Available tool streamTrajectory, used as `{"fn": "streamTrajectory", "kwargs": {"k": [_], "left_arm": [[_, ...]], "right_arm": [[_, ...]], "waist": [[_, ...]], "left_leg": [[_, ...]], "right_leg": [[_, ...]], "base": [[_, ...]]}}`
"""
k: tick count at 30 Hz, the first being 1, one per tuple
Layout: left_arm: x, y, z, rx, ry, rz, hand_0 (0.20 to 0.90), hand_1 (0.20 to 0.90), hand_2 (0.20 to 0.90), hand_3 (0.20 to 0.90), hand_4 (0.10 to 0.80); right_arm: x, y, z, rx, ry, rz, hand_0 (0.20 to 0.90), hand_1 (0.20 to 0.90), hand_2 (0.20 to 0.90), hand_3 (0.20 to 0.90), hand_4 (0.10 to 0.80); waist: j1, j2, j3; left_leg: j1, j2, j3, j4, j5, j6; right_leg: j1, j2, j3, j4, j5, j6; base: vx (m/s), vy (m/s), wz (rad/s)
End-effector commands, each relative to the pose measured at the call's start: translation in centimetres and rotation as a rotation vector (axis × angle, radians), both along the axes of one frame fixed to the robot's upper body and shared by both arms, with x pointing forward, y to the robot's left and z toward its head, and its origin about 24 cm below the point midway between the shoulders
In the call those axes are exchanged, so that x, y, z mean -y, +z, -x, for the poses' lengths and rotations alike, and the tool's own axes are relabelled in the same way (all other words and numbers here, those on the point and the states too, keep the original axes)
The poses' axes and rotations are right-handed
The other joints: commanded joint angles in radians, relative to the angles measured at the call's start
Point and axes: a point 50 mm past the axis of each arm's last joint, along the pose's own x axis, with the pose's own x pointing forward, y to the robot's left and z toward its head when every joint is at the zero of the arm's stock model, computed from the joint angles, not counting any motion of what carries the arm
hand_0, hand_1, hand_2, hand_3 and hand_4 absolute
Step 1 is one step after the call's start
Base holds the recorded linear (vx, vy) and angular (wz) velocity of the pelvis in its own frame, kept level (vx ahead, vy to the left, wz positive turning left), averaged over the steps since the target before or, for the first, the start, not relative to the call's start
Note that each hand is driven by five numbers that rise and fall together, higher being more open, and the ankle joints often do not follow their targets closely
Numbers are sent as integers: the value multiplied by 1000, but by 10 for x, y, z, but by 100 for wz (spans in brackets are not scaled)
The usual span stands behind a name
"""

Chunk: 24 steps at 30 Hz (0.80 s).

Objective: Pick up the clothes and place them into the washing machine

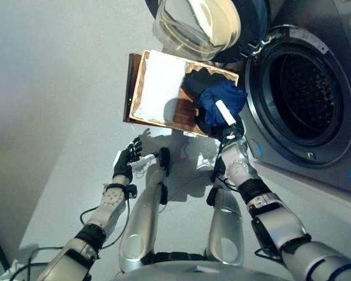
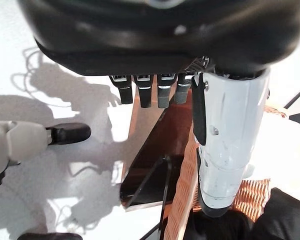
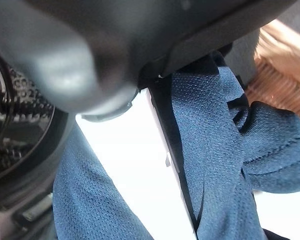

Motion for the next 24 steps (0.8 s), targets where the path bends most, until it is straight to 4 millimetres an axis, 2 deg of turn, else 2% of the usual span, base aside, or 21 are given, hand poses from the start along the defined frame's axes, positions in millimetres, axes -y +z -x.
{"fn": "streamTrajectory", "kwargs": {"k": [1, 4, 9, 13, 16, 18, 20, 24], "left_arm": [[6, 0, 8, 31, -19, 20, 900, 900, 900, 900, 800], [11, -5, 11, 9, -25, 37, 900, 900, 900, 900, 800], [16, -7, 11, 4, -38, 48, 900, 900, 900, 900, 800], [20, -9, 12, -8, -51, 60, 900, 900, 900, 900, 800], [24, -13, 15, -30, -57, 68, 900, 900, 900, 900, 800], [24, -16, 16, -42, -57, 64, 900, 900, 900, 900, 800], [25, -16, 16, -44, -58, 69, 900, 900, 900, 900, 800], [25, -18, 16, -54, -52, 63, 900, 900, 900, 900, 800]], "right_arm": [[-2, 63, -5, 357, 15, -100, 200, 200, 200, 200, 300], [-3, 58, -1, 390, -10, -230, 200, 200, 200, 200, 300], [4, 58, -2, 402, -73, -317, 200, 200, 200, 200, 300], [18, 67, -6, 430, -153, -372, 200, 200, 200, 200, 300], [36, 74, -9, 445, -273, -431, 200, 200, 200, 200, 300], [40, 75, -9, 443, -301, -451, 200, 200, 200, 200, 300], [48, 75, -9, 432, -351, -463, 200, 200, 200, 200, 300], [59, 59, -7, 350, -405, -447, 200, 200, 200, 200, 300]], "waist": [[-5, 48, -42], [-12, 58, -53], [-15, 69, -58], [-19, 84, -60], [-24, 101, -60], [-26, 104, -61], [-28, 110, -60], [-40, 117, -58]], "left_leg": [[-7, 21, -7, 103, -114, -81], [8, 20, -5, 104, -121, -78], [14, 20, 0, 104, -125, -78], [14, 19, 2, 102, -125, -79], [17, 18, 4, 95, -126, -79], [18, 17, 5, 93, -127, -78], [17, 15, 6, 94, -129, -78], [17, 14, 12, 91, -130, -78]], "right_leg": [[12, -61, 50, 29, -22, 30], [20, -60, 58, 38, -35, 27], [18, -57, 68, 44, -44, 26], [14, -56, 74, 45, -47, 26], [8, -54, 84, 46, -51, 27], [6, -54, 87, 47, -53, 27], [2, -53, 93, 49, -55, 27], [-2, -50, 101, 49, -54, 27]], "base": [[40, 1, -3], [41, 6, -3], [15, -2, -6], [7, -4, -4], [1, 5, -1], [3, 5, -2], [0, 0, 0], [0, 6, -3]]}}
